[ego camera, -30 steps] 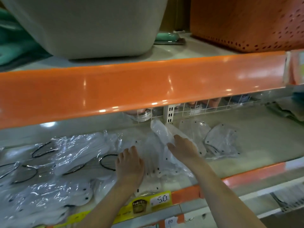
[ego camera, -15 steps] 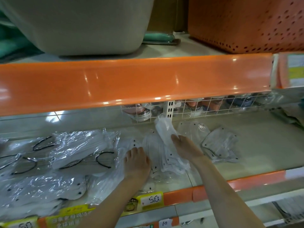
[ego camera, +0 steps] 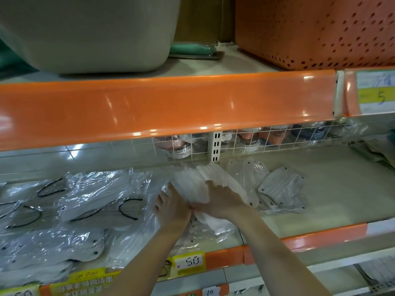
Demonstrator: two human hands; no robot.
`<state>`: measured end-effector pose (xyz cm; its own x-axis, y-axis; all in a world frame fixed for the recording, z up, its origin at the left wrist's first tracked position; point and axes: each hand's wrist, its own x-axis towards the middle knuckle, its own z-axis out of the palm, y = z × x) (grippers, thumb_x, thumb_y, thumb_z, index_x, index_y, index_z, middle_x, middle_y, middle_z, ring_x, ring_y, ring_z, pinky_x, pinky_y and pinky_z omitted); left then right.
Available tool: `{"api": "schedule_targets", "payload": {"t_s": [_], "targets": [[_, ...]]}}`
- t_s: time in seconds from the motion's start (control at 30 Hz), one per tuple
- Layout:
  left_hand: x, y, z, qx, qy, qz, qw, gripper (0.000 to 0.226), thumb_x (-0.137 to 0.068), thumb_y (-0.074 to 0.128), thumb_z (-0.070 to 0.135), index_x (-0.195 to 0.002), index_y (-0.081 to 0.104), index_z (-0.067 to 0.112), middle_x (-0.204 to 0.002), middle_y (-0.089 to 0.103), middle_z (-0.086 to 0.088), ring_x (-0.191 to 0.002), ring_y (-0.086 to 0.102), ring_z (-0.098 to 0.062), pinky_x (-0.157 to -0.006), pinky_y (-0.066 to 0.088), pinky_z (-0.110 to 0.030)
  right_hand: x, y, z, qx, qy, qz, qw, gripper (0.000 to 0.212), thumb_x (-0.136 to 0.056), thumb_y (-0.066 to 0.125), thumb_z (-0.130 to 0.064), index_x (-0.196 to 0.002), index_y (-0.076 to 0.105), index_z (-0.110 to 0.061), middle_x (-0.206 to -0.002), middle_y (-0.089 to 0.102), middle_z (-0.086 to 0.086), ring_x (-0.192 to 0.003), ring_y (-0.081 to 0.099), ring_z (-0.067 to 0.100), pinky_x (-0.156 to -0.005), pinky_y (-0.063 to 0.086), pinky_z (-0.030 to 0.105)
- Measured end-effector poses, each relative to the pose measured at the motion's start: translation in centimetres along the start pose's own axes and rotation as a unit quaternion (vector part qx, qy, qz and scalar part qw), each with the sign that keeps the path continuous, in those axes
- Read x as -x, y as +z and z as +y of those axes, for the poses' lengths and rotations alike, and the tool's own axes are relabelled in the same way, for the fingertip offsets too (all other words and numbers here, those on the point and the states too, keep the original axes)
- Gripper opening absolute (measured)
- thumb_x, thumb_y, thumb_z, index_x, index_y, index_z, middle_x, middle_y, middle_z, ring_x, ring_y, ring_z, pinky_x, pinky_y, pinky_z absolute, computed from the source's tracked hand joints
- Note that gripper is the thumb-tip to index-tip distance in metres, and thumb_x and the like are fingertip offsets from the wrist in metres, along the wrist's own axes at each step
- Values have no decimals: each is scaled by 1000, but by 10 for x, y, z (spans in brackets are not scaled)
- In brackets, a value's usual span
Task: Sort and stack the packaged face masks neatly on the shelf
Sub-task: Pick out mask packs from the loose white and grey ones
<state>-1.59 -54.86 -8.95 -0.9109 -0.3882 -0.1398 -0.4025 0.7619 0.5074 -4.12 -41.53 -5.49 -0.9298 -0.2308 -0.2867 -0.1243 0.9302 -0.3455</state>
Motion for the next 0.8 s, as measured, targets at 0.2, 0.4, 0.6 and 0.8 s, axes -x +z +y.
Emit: {"api": "schedule_targets", "payload": {"t_s": [0.2, 0.4, 0.6, 0.8], "targets": [[-5, -1, -4, -23, 0, -4, 1000, 82, -88, 54, 40, -151, 5, 18, -154, 22, -16, -141, 17, -35, -113, 16, -46, 3, 14, -6, 128, -37, 42, 990, 72, -85, 60, -50, -138, 27, -14, -128, 46, 13, -118, 44, 32, -79, 35, 36], [-5, -8, -4, 9, 14, 6, 1000, 83, -85, 61, 46, -149, 18, 17, -148, 33, -14, -137, 26, -34, -111, 24, -43, 2, -2, 4, 76, -38, 80, 993, 44, -96, 47, -34, -129, 36, -7, -112, 58, 10, -103, 58, 29, -75, 43, 35], [-7, -18, 1, 83, 35, 0, 996, 63, -92, 56, 34, -142, 29, 8, -137, 43, -20, -126, 39, -36, -102, 32, -40, 0, -6, 18, 17, -20, 98, 995, 30, -96, 42, -30, -118, 37, -10, -82, 52, 3, -74, 52, 26, -63, 41, 33], [-22, -25, 16, 267, -38, -58, 961, 59, -84, 69, 25, -127, 44, -7, -103, 55, -18, -100, 58, -34, -58, 32, -27, 4, -1, 22, -15, -15, 111, 994, 26, -96, 39, -30, -113, 36, -11, -83, 54, 3, -75, 54, 27, -64, 41, 34]]}}
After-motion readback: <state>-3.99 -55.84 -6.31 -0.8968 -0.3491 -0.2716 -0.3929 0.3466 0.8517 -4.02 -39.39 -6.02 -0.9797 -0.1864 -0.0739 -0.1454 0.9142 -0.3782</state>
